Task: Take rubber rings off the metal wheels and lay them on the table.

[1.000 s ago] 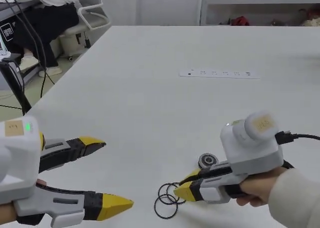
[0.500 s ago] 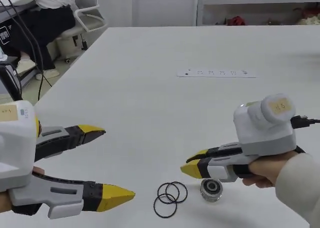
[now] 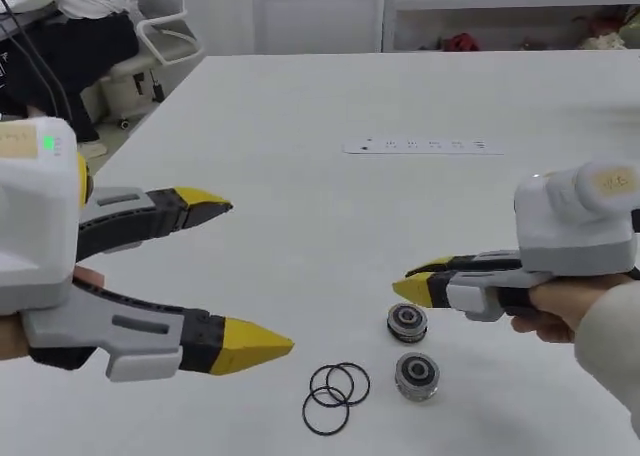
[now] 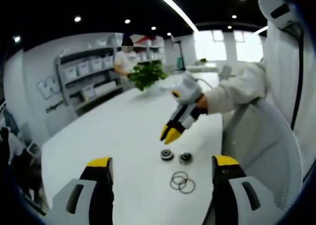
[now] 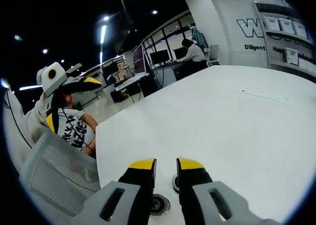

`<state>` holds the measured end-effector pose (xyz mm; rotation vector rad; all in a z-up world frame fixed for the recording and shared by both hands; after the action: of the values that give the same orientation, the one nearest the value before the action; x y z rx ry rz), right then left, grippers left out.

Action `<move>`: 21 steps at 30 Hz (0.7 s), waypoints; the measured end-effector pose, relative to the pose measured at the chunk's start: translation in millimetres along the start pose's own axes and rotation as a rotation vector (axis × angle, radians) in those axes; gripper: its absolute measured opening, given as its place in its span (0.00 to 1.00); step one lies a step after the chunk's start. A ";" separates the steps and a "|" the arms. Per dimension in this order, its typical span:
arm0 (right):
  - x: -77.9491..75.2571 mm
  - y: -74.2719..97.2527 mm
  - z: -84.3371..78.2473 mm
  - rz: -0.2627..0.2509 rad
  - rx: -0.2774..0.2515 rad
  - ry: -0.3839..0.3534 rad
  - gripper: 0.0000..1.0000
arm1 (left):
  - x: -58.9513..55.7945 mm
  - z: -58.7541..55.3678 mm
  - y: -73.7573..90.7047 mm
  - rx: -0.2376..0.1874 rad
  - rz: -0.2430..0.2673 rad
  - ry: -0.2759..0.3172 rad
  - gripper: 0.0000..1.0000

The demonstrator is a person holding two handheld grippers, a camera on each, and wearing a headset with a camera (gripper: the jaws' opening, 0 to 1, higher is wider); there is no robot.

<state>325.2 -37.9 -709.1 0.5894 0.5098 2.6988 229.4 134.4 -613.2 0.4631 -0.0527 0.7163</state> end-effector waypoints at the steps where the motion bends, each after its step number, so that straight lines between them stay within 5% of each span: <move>1: -1.2 1.5 0.3 -0.008 -0.005 -0.001 0.14 | 1.5 2.5 -2.0 0.003 -0.002 -0.010 0.84; 9: -9.0 7.2 -1.8 -0.043 -0.014 -0.020 0.14 | 15.1 26.4 -13.9 -0.033 -0.011 -0.058 0.85; 21: -26.9 15.3 -21.2 -0.100 0.021 -0.063 0.14 | 19.7 56.6 -49.7 -0.079 -0.088 -0.136 0.83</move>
<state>335.1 -67.6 -729.9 0.6359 0.5368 2.5753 282.5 89.8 -577.8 0.4352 -0.1868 0.5931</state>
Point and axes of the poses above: the centre of the closed fingertips' face, and the gripper's own axes: y roughly backward along the fingers, x roughly to its left, z roughly out of its top, the point moved 5 cm from there along y, roughly backward along the fingers, and after that the axes turned 6 degrees about z, right-handed, at the moved point
